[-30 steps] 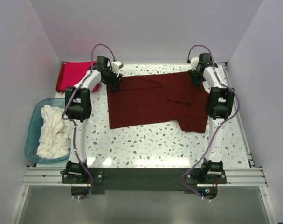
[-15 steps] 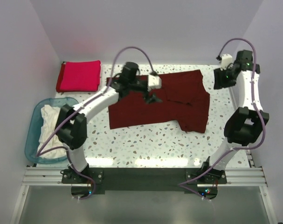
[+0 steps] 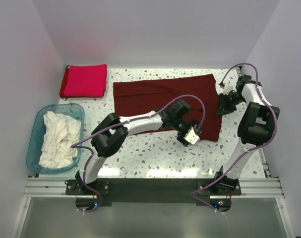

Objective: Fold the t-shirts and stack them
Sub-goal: Fold the tshirt

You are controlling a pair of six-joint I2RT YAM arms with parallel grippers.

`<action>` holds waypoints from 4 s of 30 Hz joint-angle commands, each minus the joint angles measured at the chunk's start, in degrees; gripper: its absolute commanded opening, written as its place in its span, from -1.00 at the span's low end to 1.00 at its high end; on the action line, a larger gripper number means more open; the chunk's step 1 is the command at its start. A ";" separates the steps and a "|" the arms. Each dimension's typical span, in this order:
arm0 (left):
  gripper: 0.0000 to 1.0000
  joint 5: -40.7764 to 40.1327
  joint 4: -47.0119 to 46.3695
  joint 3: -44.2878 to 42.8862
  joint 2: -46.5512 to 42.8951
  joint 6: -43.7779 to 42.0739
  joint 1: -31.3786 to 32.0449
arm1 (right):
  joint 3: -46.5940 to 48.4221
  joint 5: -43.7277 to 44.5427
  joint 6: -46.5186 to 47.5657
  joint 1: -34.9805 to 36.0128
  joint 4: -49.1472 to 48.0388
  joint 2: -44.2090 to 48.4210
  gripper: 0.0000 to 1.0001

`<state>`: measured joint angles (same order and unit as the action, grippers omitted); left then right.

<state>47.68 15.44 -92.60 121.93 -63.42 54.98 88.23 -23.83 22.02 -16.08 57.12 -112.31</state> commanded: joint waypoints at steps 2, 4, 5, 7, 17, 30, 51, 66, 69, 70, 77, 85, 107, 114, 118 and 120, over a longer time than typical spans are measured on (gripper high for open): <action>0.56 -4.34 -2.08 -2.68 3.39 -6.98 1.97 | -0.16 -1.22 -1.46 0.43 -4.03 -1.41 -0.58; 0.52 -6.53 -2.26 -2.59 4.28 -8.46 2.76 | 0.10 0.18 -1.19 0.96 -4.91 -3.16 -0.58; 0.51 -7.16 -2.26 -2.50 4.98 -9.00 3.02 | 0.19 0.63 -1.10 1.05 -5.18 -3.87 -0.58; 0.37 -9.00 -2.52 -2.59 5.60 -9.97 3.46 | 0.63 2.03 -1.19 1.13 -6.05 -5.71 -0.58; 0.09 -13.85 -11.57 3.38 1.22 -8.48 3.38 | 1.78 6.43 -1.54 1.22 -7.90 -8.63 -0.58; 0.28 -9.00 -17.75 1.12 2.43 -5.39 2.59 | 1.95 7.31 -1.02 1.13 -7.73 -8.54 -0.58; -0.75 -7.78 -2.17 -6.90 8.51 -11.29 0.65 | 5.03 9.68 -0.84 1.13 -6.85 -10.21 -0.58; -0.84 7.78 -5.00 5.14 -3.63 -11.18 -6.03 | 6.70 11.18 -1.02 1.31 -6.24 -11.53 -0.58; -0.28 7.95 0.81 6.28 -3.80 -18.57 -4.71 | 6.87 11.00 -0.75 1.22 -5.89 -11.44 -0.57; -0.19 7.78 1.60 6.72 -4.59 -19.45 -4.45 | 7.13 10.48 -0.66 1.31 -5.71 -11.44 -0.56; 0.01 7.95 -0.31 15.67 -14.25 -2.22 -7.06 | 10.29 2.67 1.27 1.31 -1.49 -8.19 -0.44; -0.09 -6.97 -2.61 30.62 -29.37 35.62 -21.30 | 7.93 0.54 8.99 1.66 5.27 1.30 -0.48; -0.24 -25.79 10.22 39.78 -21.56 42.24 -41.61 | -30.73 19.35 20.60 13.17 -8.08 15.17 -0.55; -0.21 -25.37 12.33 35.83 -20.24 37.24 -43.99 | -33.40 11.64 24.73 15.64 2.71 25.89 -0.45; -0.02 -17.55 13.82 33.80 -27.59 32.67 -44.35 | -27.94 5.03 27.72 15.64 9.75 30.65 -0.23; 0.09 -14.21 14.79 33.45 -30.33 29.43 -44.35 | -26.97 5.55 31.31 15.64 10.11 31.71 -0.15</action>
<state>28.10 27.16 -57.12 97.80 -27.57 11.22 57.74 -14.22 47.55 -0.54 62.85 -83.77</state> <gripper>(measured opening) 0.527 0.410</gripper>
